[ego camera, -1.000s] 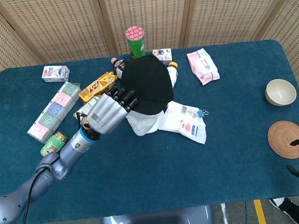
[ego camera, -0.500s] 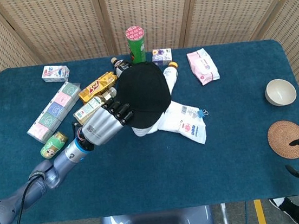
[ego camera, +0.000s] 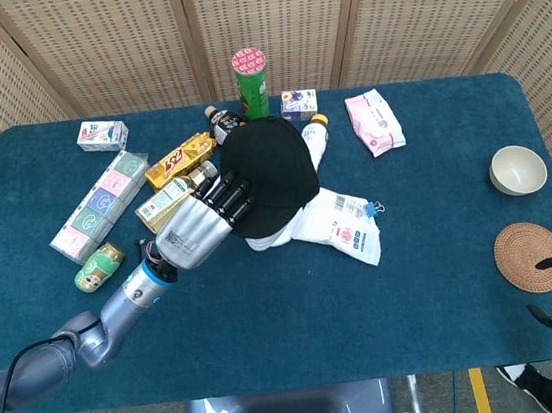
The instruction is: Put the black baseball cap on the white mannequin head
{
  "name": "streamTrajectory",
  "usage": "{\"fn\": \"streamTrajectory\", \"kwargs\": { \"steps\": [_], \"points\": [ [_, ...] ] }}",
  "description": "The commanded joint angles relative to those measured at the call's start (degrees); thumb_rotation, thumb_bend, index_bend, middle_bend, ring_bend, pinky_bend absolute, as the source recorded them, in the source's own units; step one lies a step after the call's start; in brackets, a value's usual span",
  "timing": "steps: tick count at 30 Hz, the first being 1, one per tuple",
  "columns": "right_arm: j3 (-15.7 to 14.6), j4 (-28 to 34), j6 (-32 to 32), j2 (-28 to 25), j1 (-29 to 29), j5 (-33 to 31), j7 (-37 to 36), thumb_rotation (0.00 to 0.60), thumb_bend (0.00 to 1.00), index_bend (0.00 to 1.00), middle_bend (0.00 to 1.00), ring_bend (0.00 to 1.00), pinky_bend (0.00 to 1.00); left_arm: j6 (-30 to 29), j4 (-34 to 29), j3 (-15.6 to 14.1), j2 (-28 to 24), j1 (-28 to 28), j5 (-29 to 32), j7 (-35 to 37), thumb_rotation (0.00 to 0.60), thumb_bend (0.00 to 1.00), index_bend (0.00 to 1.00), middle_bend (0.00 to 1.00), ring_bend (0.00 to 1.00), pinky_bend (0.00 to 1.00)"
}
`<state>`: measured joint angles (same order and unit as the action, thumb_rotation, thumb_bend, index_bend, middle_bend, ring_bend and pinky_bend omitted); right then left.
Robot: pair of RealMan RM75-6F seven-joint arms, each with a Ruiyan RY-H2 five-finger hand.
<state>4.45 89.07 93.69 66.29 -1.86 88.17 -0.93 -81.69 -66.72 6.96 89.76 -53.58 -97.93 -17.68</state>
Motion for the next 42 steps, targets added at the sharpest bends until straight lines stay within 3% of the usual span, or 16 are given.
{"fn": "streamTrajectory", "kwargs": {
  "steps": [1, 4, 11, 14, 20, 26, 31, 36, 42],
  "points": [
    [0.03, -0.05, 0.02, 0.01, 0.03, 0.06, -0.16, 0.600, 0.08, 0.38, 0.39, 0.47, 0.53, 4.31, -7.75, 0.81, -4.55, 1.29, 3.36, -5.12, 0.600, 0.31, 0.18, 0.20, 0.13, 0.38],
    [0.07, -0.12, -0.25, -0.01, 0.21, 0.05, -0.34, 0.600, 0.08, 0.38, 0.39, 0.47, 0.53, 6.71, -13.38, 1.14, -7.68, 2.30, 5.88, -6.56, 0.600, 0.30, 0.14, 0.15, 0.08, 0.35],
    [0.28, -0.04, -1.42, -0.43, 1.08, 0.17, -0.61, 0.600, 0.08, 0.38, 0.39, 0.47, 0.53, 8.53, -24.81, 1.41, -15.68, 6.05, 10.85, -6.83, 0.600, 0.30, 0.12, 0.13, 0.05, 0.32],
    [0.32, 0.25, -2.09, -0.86, 1.50, 0.15, -0.65, 0.600, 0.08, 0.38, 0.39, 0.47, 0.53, 8.04, -29.39, 0.61, -19.87, 8.74, 12.31, -7.68, 0.600, 0.30, 0.12, 0.13, 0.05, 0.31],
    [0.64, 0.70, -4.46, -1.10, 2.97, -0.45, 0.32, 0.600, 0.08, 0.38, 0.39, 0.47, 0.53, 4.46, -37.01, -3.83, -26.98, 17.32, 14.87, -5.78, 0.600, 0.30, 0.13, 0.13, 0.05, 0.31],
    [0.85, 2.10, -7.15, -1.25, 4.46, -1.58, 3.87, 0.600, 0.08, 0.38, 0.40, 0.47, 0.53, -1.24, -38.30, -8.28, -29.94, 26.07, 15.23, -4.16, 0.600, 0.30, 0.31, 0.14, 0.07, 0.34],
    [1.25, 3.29, -8.13, -0.86, 5.56, -2.17, 8.89, 0.600, 0.08, 0.41, 0.42, 0.49, 0.53, -7.87, -36.58, -11.47, -30.57, 34.68, 15.57, -1.69, 0.600, 0.30, 0.41, 0.22, 0.16, 0.38],
    [1.28, 4.33, -8.56, -0.74, 6.11, -2.26, 10.84, 0.600, 0.08, 0.42, 0.43, 0.50, 0.53, -10.33, -34.73, -13.22, -30.17, 39.31, 15.08, 0.32, 0.600, 0.30, 0.44, 0.27, 0.20, 0.39],
    [1.31, 5.27, -8.12, -0.92, 6.21, -2.19, 11.94, 0.600, 0.08, 0.42, 0.43, 0.50, 0.53, -11.41, -32.73, -13.04, -29.28, 43.02, 16.41, 2.91, 0.600, 0.30, 0.44, 0.27, 0.21, 0.39]
  ]
}}
